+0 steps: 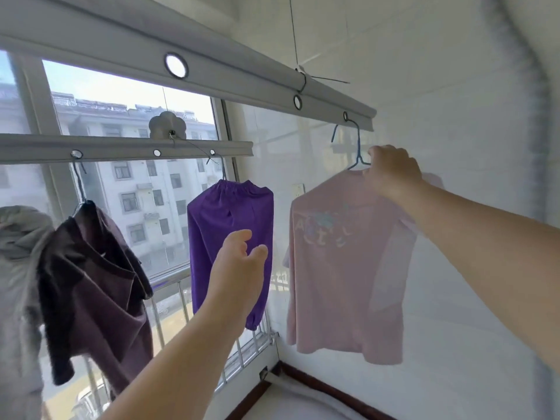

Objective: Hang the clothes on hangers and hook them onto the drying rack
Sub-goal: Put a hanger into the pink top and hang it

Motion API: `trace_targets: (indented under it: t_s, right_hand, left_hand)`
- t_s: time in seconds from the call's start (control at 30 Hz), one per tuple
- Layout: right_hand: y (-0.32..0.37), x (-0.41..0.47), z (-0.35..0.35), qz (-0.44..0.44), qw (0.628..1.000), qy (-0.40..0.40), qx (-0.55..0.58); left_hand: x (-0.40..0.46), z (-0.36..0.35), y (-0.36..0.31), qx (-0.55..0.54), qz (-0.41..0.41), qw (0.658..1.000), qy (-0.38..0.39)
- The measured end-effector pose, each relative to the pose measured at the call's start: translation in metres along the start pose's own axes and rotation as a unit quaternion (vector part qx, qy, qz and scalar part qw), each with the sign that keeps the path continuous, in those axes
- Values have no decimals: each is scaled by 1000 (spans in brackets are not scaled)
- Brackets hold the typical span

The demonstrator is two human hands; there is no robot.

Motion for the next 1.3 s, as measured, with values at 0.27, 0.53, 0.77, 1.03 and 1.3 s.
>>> trace_targets:
  t_s: [0.27, 0.53, 0.77, 1.03, 1.3]
  right_hand:
    - [-9, 70, -51, -56, 995, 67, 43]
    - [-34, 100, -54, -56, 972, -9, 230]
    - [-56, 111, -22, -151, 955, -112, 230]
    - [-68, 26, -24, -77, 950, -93, 288]
    - [-59, -114, -58, -3, 958, 93, 272]
  left_hand:
    - [47, -21, 25, -8, 43, 999, -12]
    - [70, -33, 25, 7, 40, 999, -1]
    - [71, -36, 32, 7, 24, 1000, 11]
    - [49, -35, 58, -38, 58, 997, 35]
    - [0, -55, 82, -51, 47, 995, 65]
Point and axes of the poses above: each hand's wrist, its own x-axis towards the middle knuckle, its own z-axis out of the back of the hand, y = z × x, the point moved 3 cm from there along x, towards the middle knuckle, and after that the axes turned 3 degrees about x, right-handed, at the moved point
